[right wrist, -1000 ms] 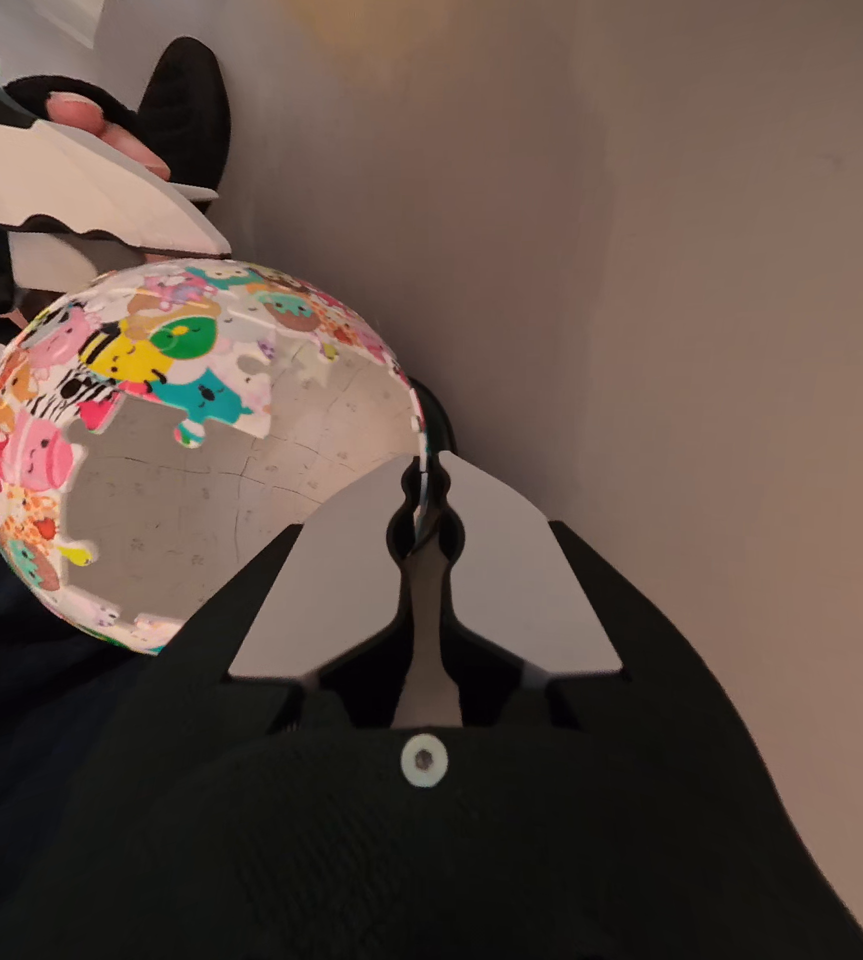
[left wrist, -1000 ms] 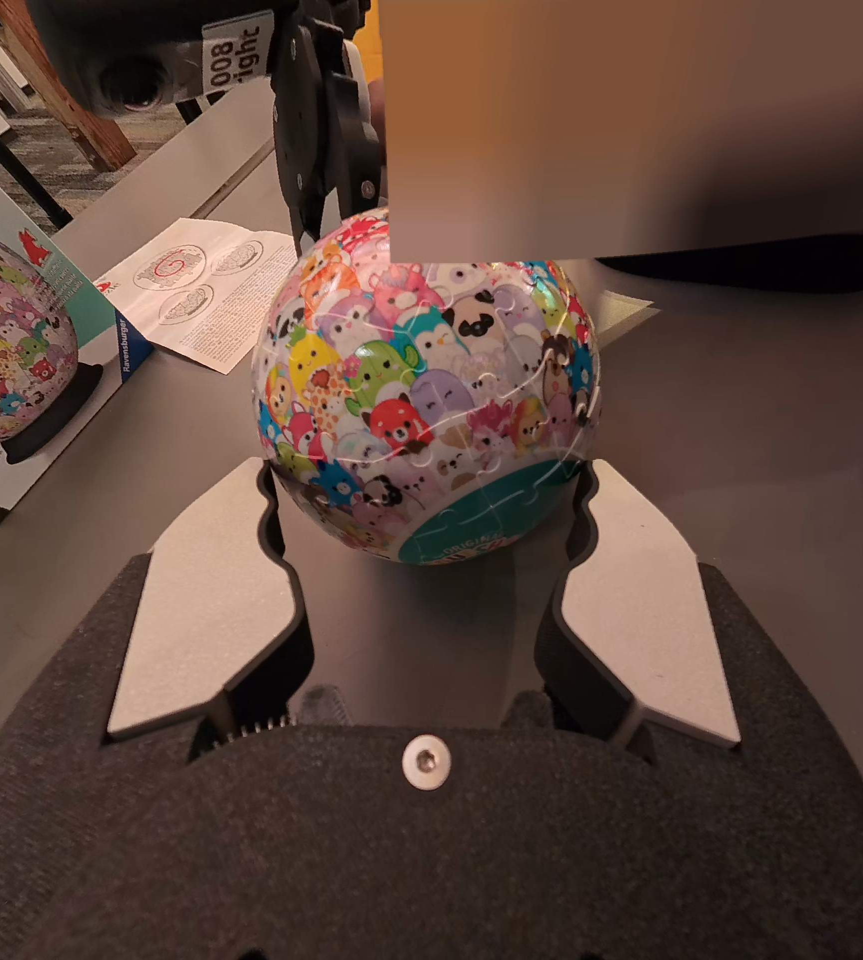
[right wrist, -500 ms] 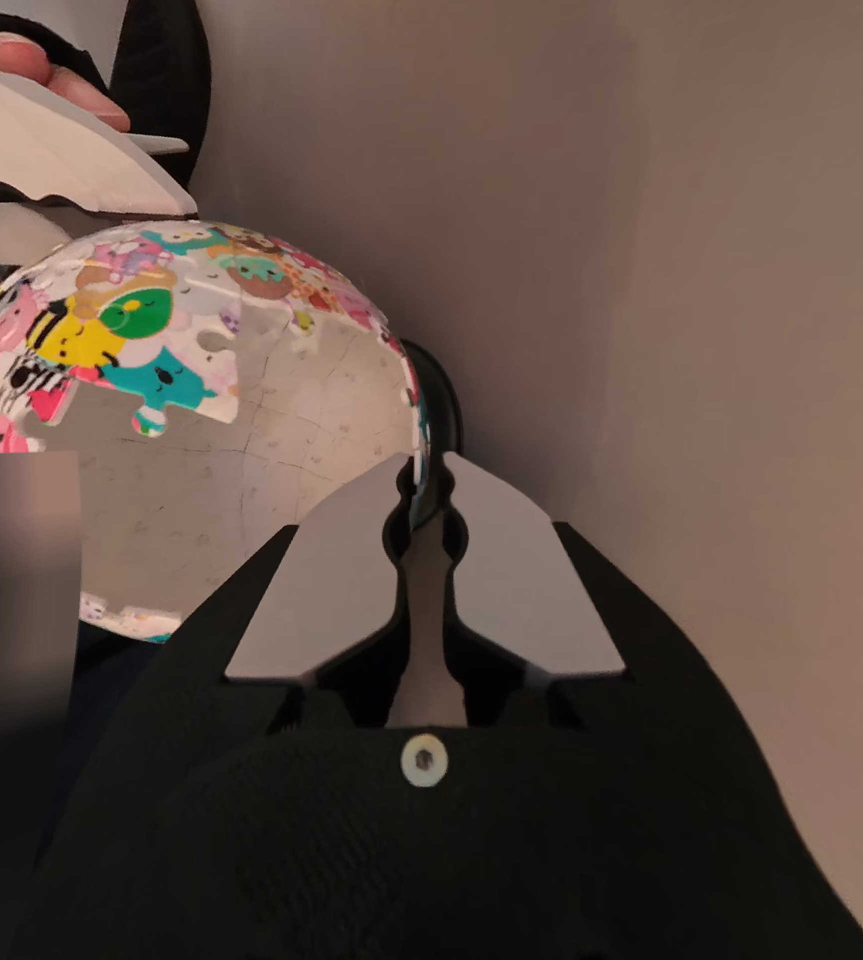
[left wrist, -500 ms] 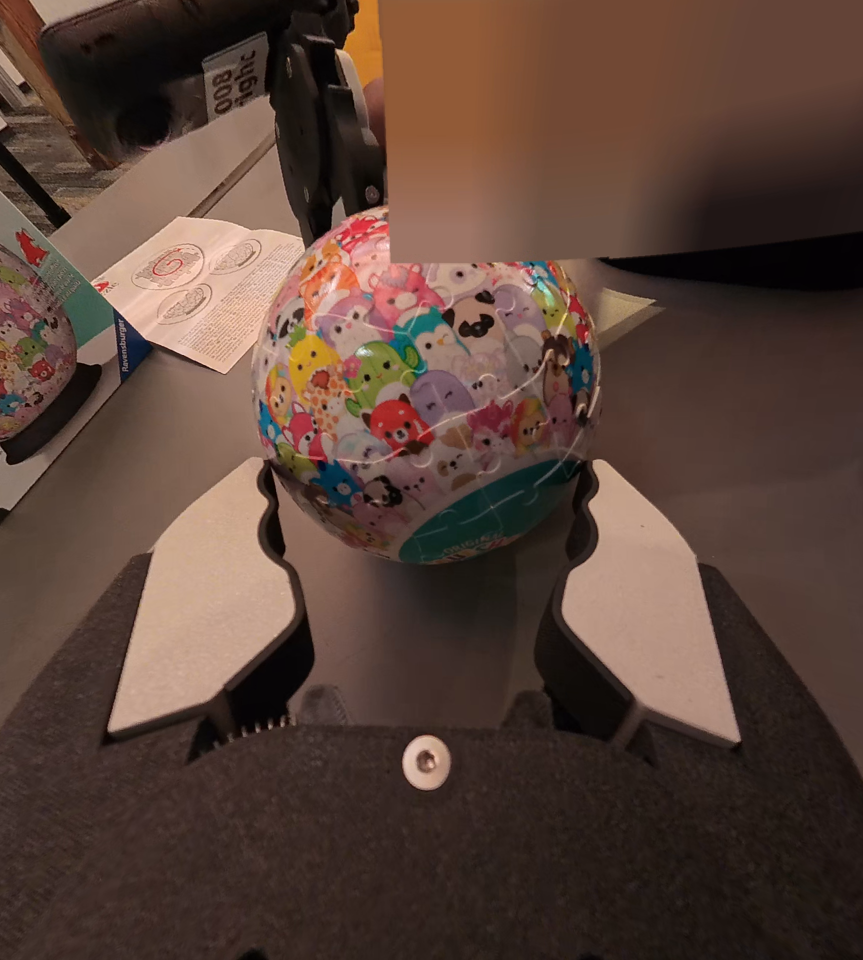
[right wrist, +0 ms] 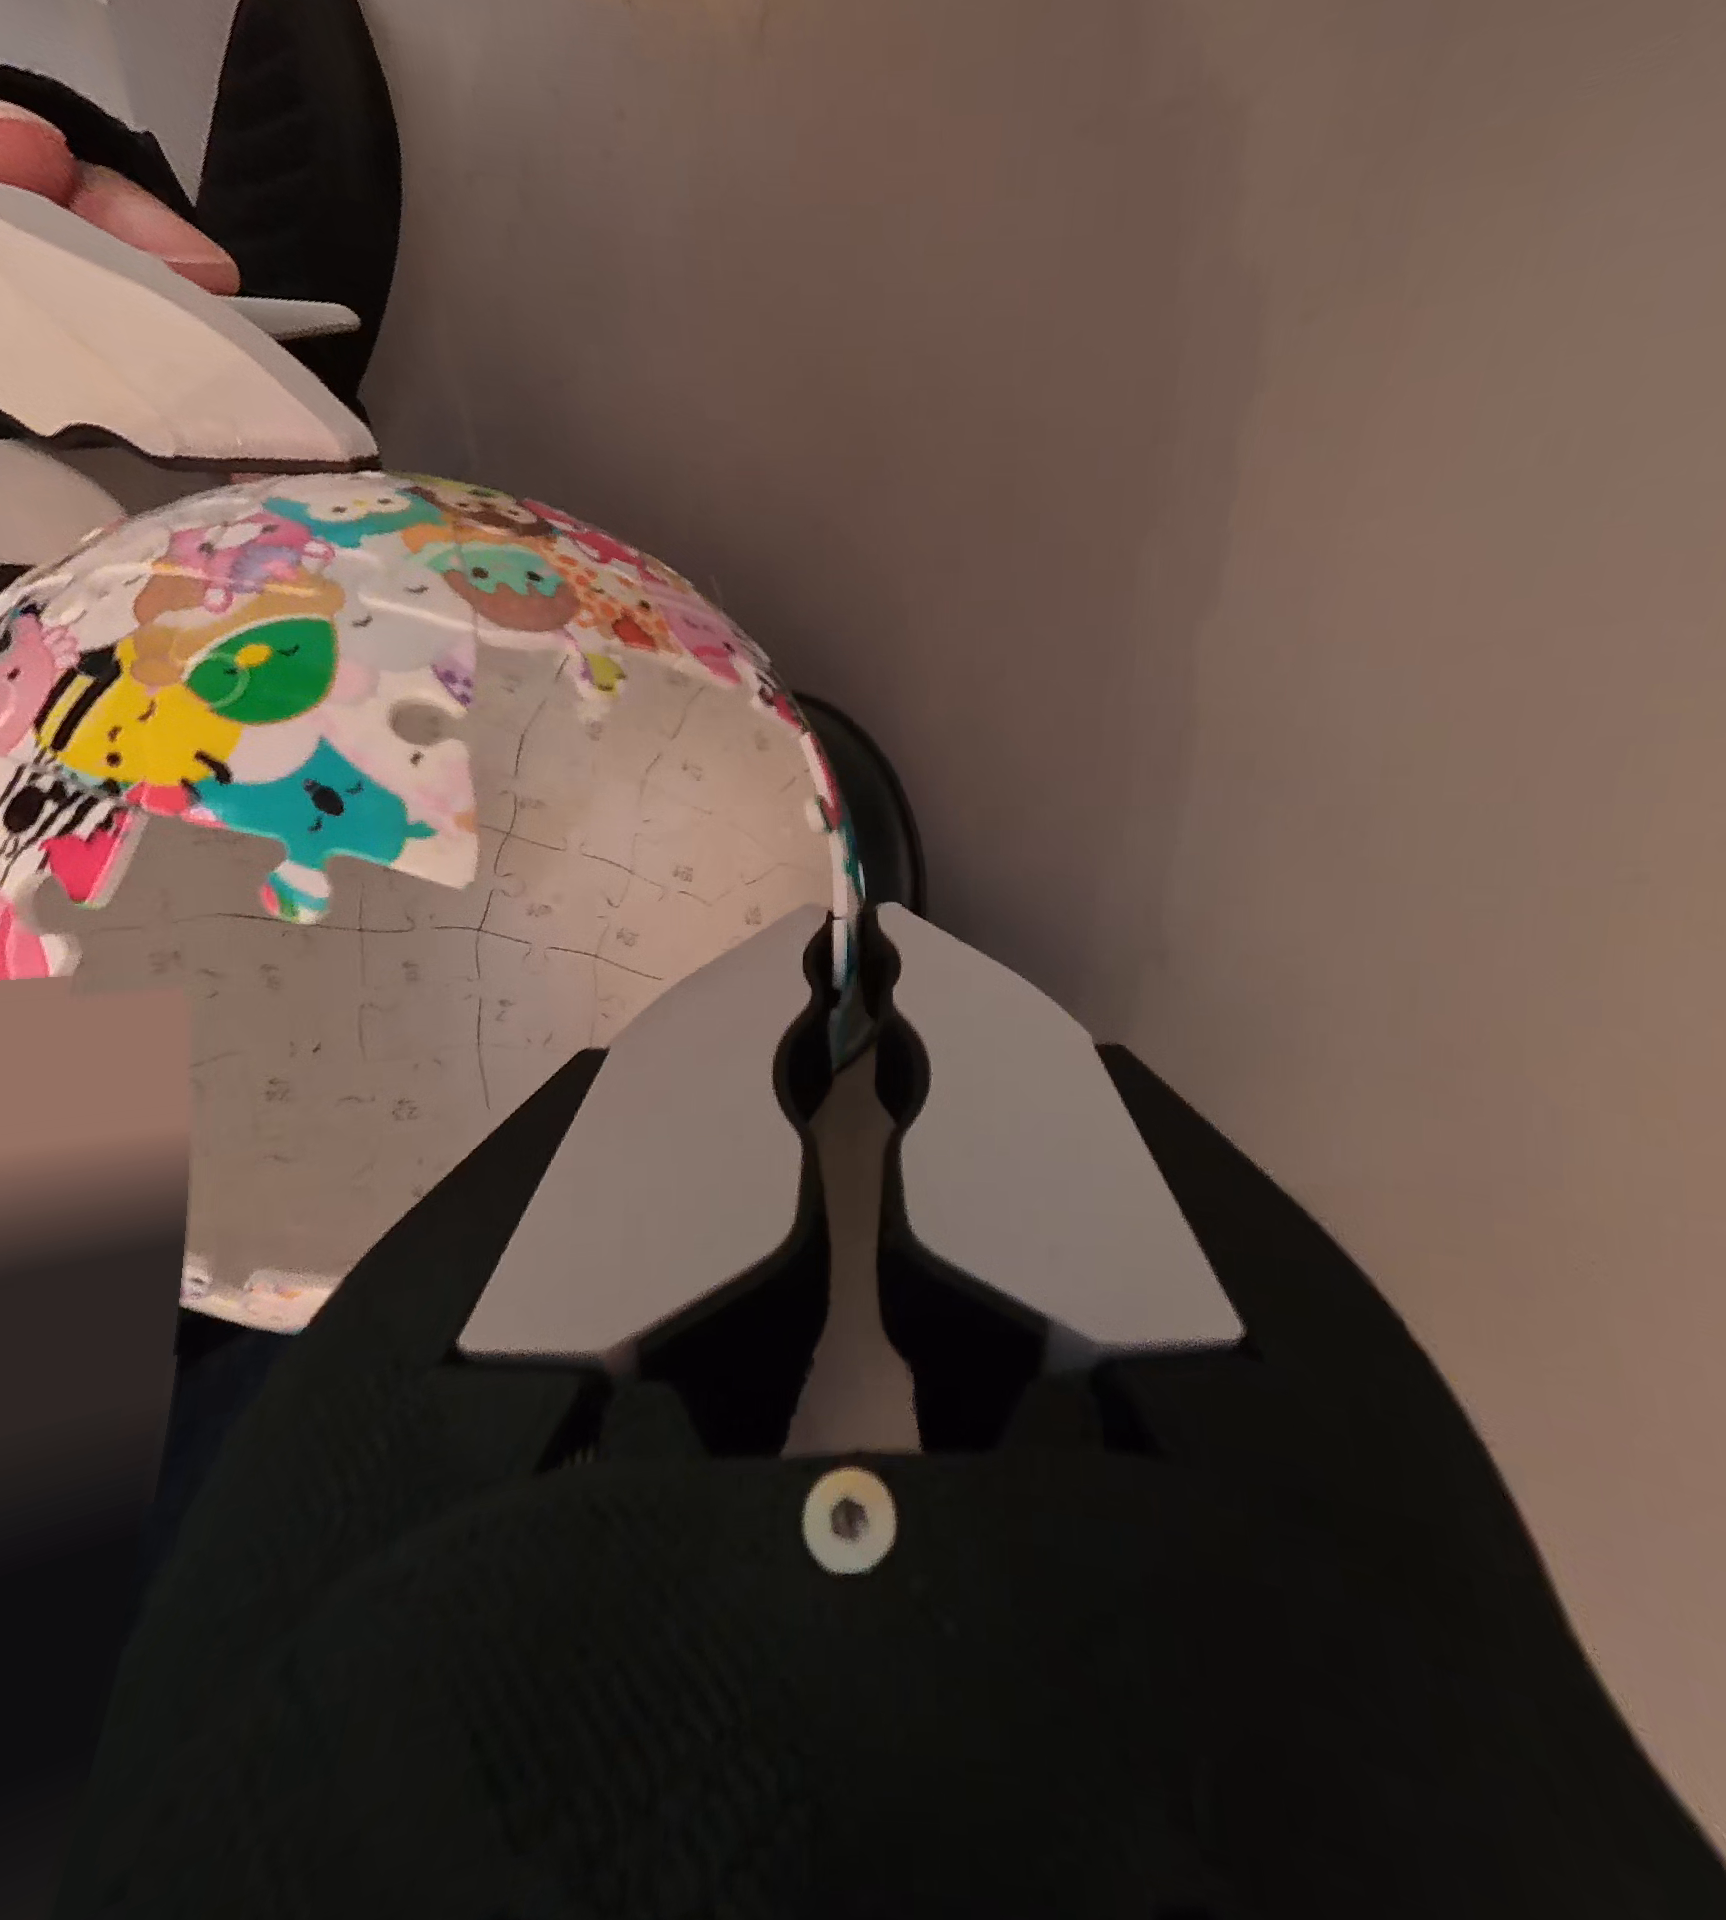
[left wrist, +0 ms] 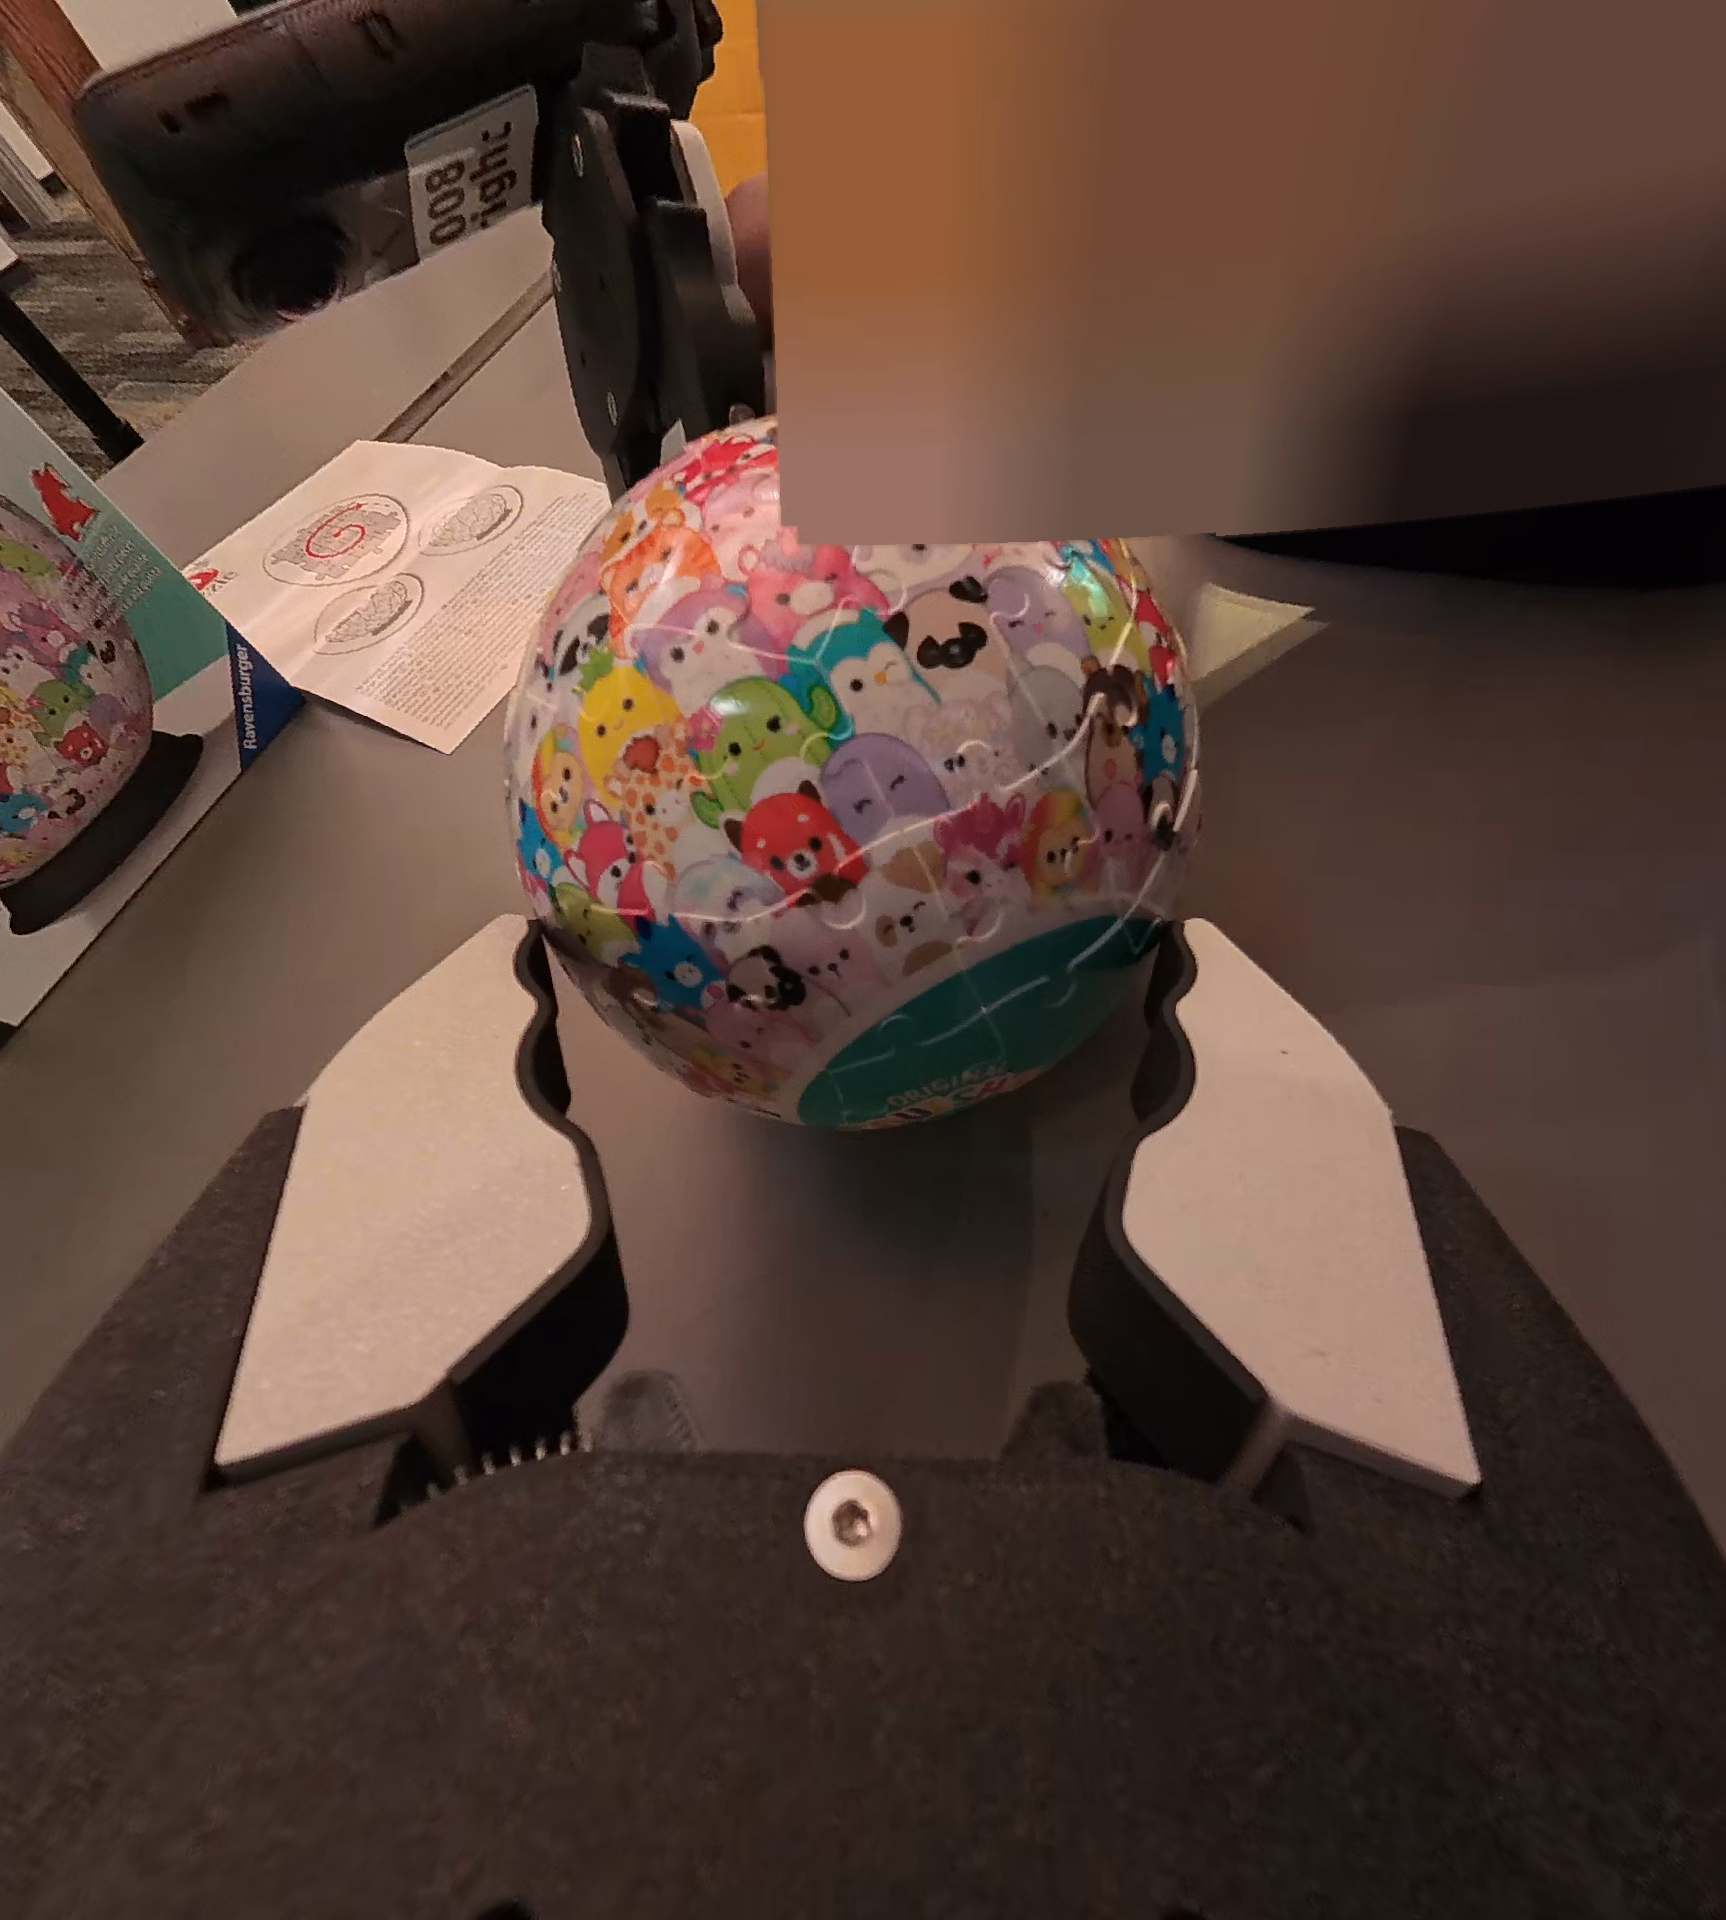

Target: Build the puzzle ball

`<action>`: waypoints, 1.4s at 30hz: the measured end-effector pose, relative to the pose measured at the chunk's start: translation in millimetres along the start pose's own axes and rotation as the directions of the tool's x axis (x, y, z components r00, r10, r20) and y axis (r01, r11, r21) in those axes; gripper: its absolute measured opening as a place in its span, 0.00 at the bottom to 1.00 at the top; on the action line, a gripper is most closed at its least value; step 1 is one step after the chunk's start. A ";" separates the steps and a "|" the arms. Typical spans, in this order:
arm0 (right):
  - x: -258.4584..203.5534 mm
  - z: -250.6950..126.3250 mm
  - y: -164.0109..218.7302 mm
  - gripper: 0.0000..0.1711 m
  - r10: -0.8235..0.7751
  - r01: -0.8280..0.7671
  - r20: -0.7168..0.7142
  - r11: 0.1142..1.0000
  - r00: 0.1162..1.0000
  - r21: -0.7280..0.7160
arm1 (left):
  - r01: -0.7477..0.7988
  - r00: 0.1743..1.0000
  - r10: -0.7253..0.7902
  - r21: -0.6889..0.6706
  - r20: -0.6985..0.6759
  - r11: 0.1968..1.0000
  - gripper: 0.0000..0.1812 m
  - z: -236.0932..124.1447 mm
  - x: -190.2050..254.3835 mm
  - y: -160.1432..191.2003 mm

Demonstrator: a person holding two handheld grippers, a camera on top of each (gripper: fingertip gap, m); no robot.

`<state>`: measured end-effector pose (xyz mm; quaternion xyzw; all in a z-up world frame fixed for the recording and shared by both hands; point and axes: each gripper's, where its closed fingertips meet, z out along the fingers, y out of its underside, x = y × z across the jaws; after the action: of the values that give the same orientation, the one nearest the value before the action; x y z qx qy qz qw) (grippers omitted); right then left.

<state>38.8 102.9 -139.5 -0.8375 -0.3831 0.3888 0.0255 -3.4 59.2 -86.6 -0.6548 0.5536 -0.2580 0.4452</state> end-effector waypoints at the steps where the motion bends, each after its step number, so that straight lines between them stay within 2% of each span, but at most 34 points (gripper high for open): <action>1: 0.0 0.3 0.0 0.02 0.003 -0.003 0.000 1.000 1.000 0.000 | 0.001 1.000 -0.001 0.000 0.000 1.000 0.59 0.0 0.0 0.0; 8: -0.3 0.9 -0.4 0.02 -0.028 0.028 -0.007 1.000 1.000 -0.003 | -0.001 1.000 0.001 -0.003 0.002 1.000 0.59 -0.7 -0.3 1.1; 11: 1.3 -2.5 1.8 0.07 -0.022 0.022 0.007 1.000 1.000 0.000 | -0.005 1.000 0.005 -0.008 0.001 1.000 0.59 -0.3 0.2 1.7; 17: -1.8 -4.0 7.3 0.04 -0.008 0.009 0.031 1.000 0.999 -0.027 | -0.006 1.000 0.006 -0.013 -0.002 1.000 0.58 -0.4 0.8 1.4; 25: -0.3 -4.3 8.0 0.02 -0.018 0.017 -0.003 0.999 1.000 -0.035 | -0.009 1.000 0.009 -0.016 0.001 1.000 0.58 -0.3 1.5 1.1; 29: 3.3 -8.6 13.6 0.11 0.004 -0.005 -0.015 0.998 1.000 -0.058 | -0.014 1.000 0.014 -0.020 0.002 1.000 0.58 -0.3 2.1 1.2; 36: -0.9 -8.7 17.0 0.02 0.037 -0.036 0.017 0.996 0.999 -0.080 | -0.010 1.000 0.010 -0.016 0.007 1.000 0.58 -0.3 1.4 0.8; 39: -1.1 -8.8 16.8 0.02 0.027 -0.025 0.014 0.997 1.000 -0.078 | -0.011 1.000 0.011 -0.013 0.008 1.000 0.58 -0.3 1.6 0.7; 40: -1.3 -9.4 15.4 0.03 0.024 -0.022 0.015 0.997 1.000 -0.070 | -0.010 1.000 0.010 -0.013 0.008 1.000 0.58 -0.4 1.5 0.9; 42: -1.0 -12.6 8.8 0.15 0.029 -0.028 0.024 0.999 0.999 -0.032 | -0.006 1.000 0.006 -0.009 0.006 1.000 0.58 -0.7 1.4 1.0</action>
<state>52.4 99.3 -133.1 -0.8384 -0.3775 0.3932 0.0021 -4.1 57.7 -87.3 -0.6559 0.5554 -0.2522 0.4447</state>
